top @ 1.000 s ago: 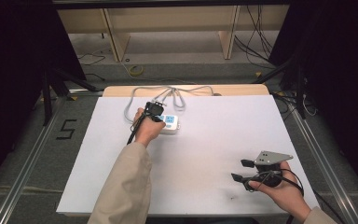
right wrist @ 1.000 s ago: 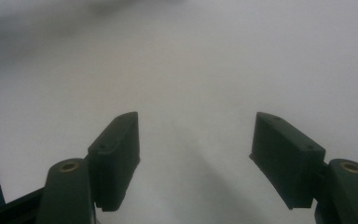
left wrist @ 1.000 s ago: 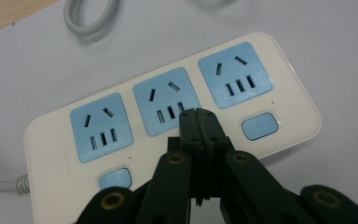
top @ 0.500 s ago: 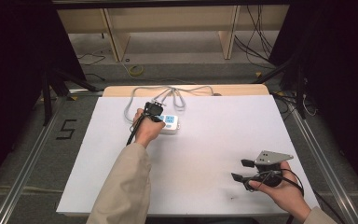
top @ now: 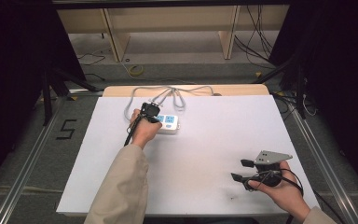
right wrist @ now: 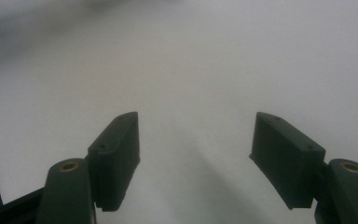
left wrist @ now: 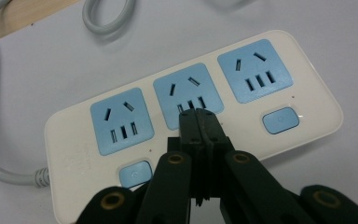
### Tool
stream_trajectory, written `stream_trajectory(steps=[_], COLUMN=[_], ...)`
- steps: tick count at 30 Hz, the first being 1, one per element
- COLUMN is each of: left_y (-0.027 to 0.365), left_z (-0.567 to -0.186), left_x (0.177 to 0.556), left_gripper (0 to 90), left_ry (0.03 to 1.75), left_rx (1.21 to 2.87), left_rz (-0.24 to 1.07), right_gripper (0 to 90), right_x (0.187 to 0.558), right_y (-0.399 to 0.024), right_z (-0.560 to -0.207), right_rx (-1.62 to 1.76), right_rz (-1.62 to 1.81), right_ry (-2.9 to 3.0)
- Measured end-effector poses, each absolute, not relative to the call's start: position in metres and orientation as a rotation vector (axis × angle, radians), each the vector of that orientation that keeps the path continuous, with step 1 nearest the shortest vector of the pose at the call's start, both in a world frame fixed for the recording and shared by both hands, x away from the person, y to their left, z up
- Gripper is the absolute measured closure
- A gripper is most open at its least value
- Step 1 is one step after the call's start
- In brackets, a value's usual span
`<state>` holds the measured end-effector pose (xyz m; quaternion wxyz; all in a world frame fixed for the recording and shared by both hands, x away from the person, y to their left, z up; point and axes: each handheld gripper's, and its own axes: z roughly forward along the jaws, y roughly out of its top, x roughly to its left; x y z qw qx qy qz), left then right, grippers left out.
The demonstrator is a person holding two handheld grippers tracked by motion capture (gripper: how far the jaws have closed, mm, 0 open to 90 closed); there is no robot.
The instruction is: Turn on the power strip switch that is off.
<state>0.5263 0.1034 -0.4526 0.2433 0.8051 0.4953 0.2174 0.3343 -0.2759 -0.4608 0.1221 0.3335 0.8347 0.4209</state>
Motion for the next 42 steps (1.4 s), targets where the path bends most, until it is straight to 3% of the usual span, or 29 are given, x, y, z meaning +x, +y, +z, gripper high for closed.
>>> stream_trajectory(steps=[42], left_y=[0.1046], left_z=[-0.4465], left_x=[0.5192], left_gripper=[89.3], left_ry=[1.304], left_rx=[2.13], left_rz=[0.622], right_gripper=[32.7], right_x=[0.3342], right_y=[-0.2765], right_z=[-0.4597], right_rx=[0.977], right_rz=[1.234], right_ry=[2.425])
